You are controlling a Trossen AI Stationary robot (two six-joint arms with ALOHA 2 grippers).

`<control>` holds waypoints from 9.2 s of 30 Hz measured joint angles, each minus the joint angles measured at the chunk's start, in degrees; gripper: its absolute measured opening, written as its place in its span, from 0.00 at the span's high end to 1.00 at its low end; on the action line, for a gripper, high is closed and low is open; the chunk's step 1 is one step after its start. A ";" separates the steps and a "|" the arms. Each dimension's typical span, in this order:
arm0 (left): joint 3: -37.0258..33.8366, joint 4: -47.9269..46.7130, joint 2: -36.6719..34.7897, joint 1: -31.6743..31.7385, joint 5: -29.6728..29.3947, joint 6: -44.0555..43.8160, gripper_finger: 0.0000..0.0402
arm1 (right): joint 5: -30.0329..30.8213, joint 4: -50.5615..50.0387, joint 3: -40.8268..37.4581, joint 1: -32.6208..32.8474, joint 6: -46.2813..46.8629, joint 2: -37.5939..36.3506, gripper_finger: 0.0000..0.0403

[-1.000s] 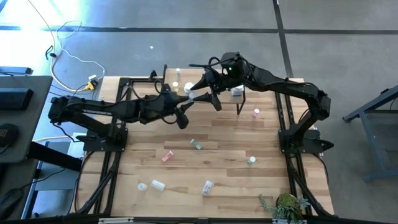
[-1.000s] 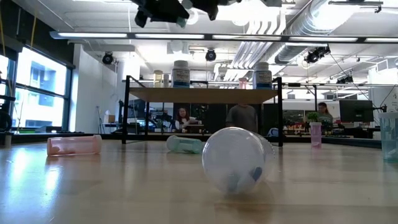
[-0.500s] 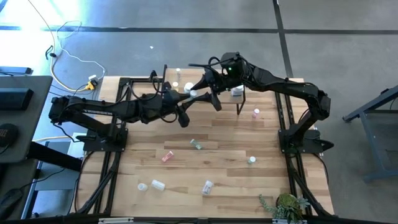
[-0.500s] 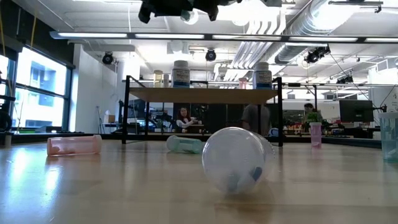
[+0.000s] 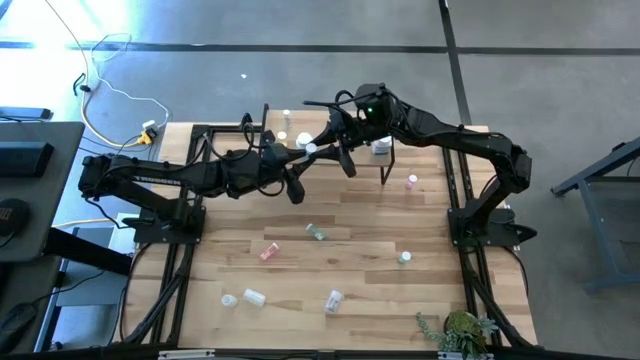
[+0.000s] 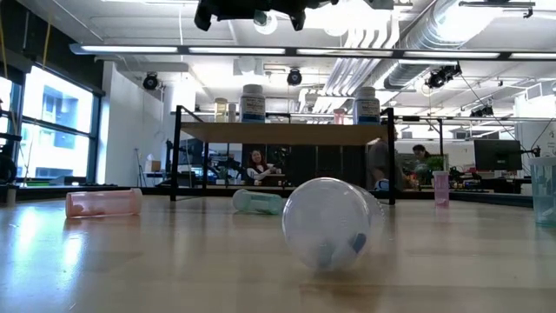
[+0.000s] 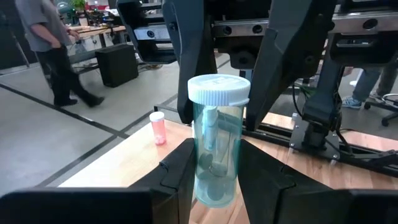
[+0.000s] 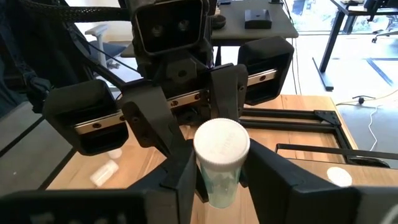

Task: Pick and place medicine bottles onto shelf by color
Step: Put the middle blue pill bottle on the shelf, then put the white pill bottle on the shelf

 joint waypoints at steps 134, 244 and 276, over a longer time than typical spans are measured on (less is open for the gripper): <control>0.02 -13.49 -10.51 6.03 -7.65 -1.51 0.44 | 23.78 8.58 -0.07 -12.61 8.15 18.77 0.74; 0.00 -54.38 18.14 -61.68 14.84 -66.47 0.44 | 31.63 -9.89 -0.07 6.35 19.36 1.95 0.54; 0.02 -59.55 10.98 -53.85 12.07 -65.07 0.67 | 33.53 -15.03 -0.07 8.46 21.70 1.99 0.54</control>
